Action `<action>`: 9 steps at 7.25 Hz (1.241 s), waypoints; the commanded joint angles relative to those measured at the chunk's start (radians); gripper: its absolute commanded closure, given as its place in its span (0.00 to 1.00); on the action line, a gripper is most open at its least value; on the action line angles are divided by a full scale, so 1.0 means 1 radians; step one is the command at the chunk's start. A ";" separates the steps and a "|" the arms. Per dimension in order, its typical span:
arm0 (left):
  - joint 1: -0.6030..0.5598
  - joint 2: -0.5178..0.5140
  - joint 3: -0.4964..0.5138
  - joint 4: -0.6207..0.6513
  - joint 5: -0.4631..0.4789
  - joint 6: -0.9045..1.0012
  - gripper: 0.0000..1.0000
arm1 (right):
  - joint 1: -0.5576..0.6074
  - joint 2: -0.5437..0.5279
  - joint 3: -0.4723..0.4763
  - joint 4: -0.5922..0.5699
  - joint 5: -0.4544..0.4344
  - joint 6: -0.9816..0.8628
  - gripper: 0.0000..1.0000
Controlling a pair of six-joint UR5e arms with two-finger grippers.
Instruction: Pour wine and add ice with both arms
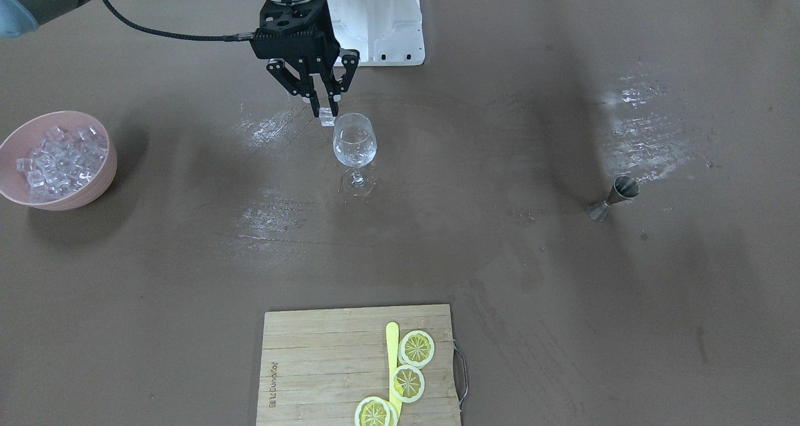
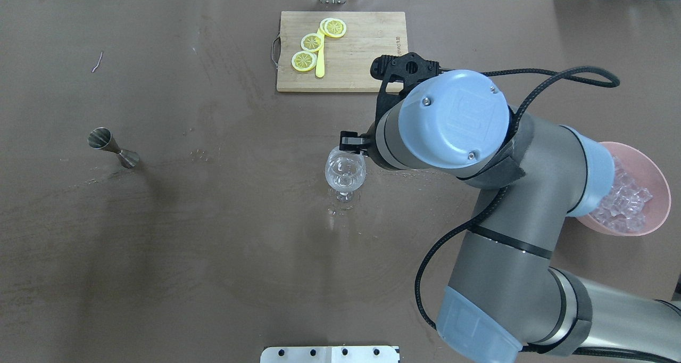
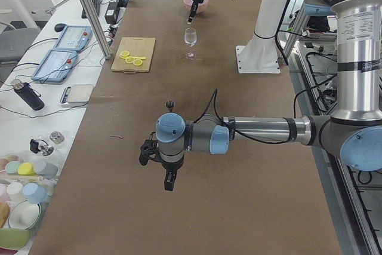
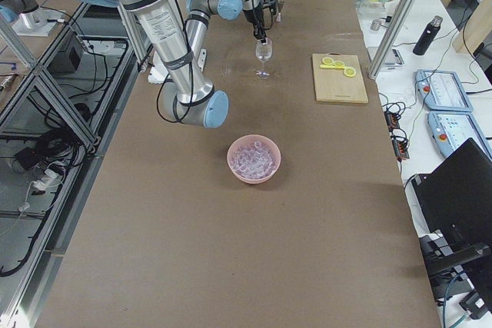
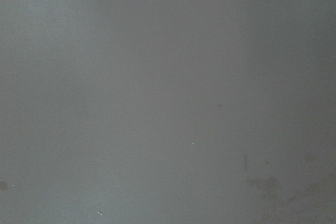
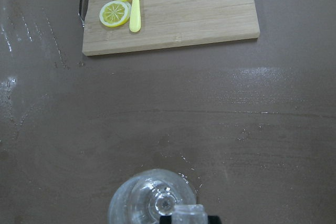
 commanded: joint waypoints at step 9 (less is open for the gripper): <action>0.000 0.013 -0.002 0.000 0.000 0.002 0.02 | -0.024 0.090 -0.087 -0.033 -0.029 0.000 1.00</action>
